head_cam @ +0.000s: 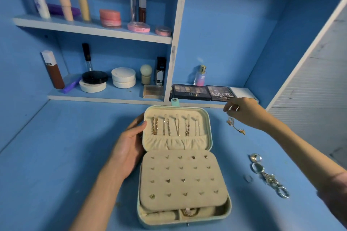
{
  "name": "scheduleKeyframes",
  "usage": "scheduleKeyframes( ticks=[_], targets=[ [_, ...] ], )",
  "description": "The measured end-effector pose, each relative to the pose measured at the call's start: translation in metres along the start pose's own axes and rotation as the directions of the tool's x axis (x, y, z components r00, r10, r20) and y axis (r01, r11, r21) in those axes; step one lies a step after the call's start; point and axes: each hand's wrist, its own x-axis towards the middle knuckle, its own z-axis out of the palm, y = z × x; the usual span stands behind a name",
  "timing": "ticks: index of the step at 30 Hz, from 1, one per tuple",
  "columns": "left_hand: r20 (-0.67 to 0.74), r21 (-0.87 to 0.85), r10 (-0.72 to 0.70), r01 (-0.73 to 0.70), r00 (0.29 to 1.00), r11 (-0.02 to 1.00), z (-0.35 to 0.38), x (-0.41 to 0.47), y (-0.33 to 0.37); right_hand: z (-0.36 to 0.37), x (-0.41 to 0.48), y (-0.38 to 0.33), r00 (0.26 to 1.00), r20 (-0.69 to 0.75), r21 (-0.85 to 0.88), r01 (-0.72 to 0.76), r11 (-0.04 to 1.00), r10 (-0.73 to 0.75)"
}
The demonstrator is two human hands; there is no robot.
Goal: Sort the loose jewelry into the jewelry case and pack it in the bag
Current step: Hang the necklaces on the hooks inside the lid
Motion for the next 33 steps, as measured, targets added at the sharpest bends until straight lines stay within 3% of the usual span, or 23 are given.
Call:
scheduleKeyframes(
  ticks=[5,11,26,28,33],
  targets=[
    [0.002,-0.003,-0.012,0.012,1.0,1.0,0.001,0.0,0.0,0.007,0.007,0.036,0.984,0.112,-0.084,-0.13,0.988,0.139],
    [-0.015,-0.001,-0.006,0.006,1.0,1.0,0.003,-0.002,0.001,0.016,0.009,0.036,0.944,0.084,-0.068,-0.313,0.947,0.318],
    [-0.01,-0.003,0.001,-0.001,1.0,1.0,0.003,-0.003,0.002,0.024,0.015,0.026,0.93,0.079,-0.072,-0.354,0.932,0.359],
    [-0.01,-0.005,-0.005,0.005,1.0,1.0,0.003,-0.003,0.002,0.021,0.013,0.025,0.935,0.055,0.024,-0.352,0.936,0.351],
    [-0.016,-0.025,-0.011,0.01,1.0,1.0,0.004,-0.003,0.003,0.005,0.004,0.017,0.951,-0.122,0.491,-0.192,0.85,0.285]
  ],
)
